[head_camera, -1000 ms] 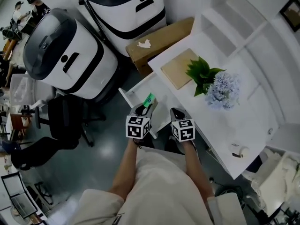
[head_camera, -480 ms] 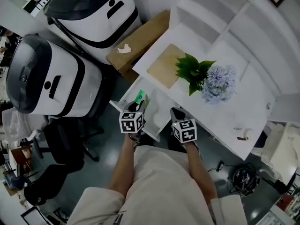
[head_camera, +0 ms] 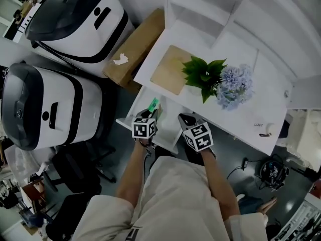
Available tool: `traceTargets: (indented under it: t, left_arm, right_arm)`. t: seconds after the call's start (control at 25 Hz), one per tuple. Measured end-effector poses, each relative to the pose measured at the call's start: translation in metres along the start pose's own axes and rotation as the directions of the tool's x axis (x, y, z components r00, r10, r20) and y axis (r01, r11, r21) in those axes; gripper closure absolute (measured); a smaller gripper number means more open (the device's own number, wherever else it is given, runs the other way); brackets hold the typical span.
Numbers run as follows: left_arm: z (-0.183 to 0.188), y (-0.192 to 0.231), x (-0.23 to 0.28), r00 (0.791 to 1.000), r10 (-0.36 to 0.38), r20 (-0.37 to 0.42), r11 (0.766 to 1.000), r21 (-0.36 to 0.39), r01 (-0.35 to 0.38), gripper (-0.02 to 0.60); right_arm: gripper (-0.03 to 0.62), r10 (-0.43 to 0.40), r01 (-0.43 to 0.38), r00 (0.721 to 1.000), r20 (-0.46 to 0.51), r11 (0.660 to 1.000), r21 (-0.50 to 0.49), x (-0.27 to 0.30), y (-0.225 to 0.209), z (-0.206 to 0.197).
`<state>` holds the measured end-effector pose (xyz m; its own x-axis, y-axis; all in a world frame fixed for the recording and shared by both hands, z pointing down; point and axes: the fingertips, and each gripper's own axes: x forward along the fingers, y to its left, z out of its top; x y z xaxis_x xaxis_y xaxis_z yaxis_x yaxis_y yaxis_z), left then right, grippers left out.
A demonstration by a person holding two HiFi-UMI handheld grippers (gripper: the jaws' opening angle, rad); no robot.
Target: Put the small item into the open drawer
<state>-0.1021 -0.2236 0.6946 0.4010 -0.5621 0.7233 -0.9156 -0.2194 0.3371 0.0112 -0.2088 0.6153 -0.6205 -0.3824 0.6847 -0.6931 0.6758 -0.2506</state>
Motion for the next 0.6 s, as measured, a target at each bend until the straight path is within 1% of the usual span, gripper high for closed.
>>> traceTargets:
  t: [0.08, 0.16, 0.32, 0.4, 0.48, 0.6]
  left_arm:
    - [-0.004, 0.000, 0.011, 0.998, -0.039, -0.044, 0.999, 0.008, 0.039, 0.474]
    - [-0.013, -0.004, 0.022, 0.990, -0.095, -0.104, 0.995, 0.009, 0.096, 0.474]
    - [-0.026, -0.010, 0.038, 0.958, -0.185, -0.218, 0.979, 0.048, 0.200, 0.474]
    - [-0.030, -0.015, 0.045, 0.939, -0.230, -0.256, 0.964, 0.071, 0.256, 0.474]
    - [-0.036, -0.019, 0.049, 0.913, -0.270, -0.306, 0.944, 0.099, 0.313, 0.474]
    - [-0.046, -0.027, 0.055, 0.867, -0.326, -0.377, 0.902, 0.152, 0.405, 0.474]
  right_arm:
    - [0.569, -0.002, 0.001, 1.000, 0.014, 1.000, 0.016, 0.005, 0.002, 0.003]
    - [0.569, -0.008, 0.006, 0.999, 0.034, 0.999, 0.053, 0.008, 0.005, 0.001]
    - [0.569, -0.057, 0.051, 0.998, 0.033, 0.989, 0.139, 0.013, 0.003, -0.015]
    - [0.569, -0.084, 0.079, 0.996, 0.022, 0.980, 0.183, 0.011, 0.001, -0.027]
    - [0.569, -0.105, 0.098, 0.994, 0.014, 0.966, 0.238, 0.010, 0.001, -0.038]
    - [0.569, -0.124, 0.117, 0.992, 0.006, 0.949, 0.291, 0.011, 0.004, -0.054]
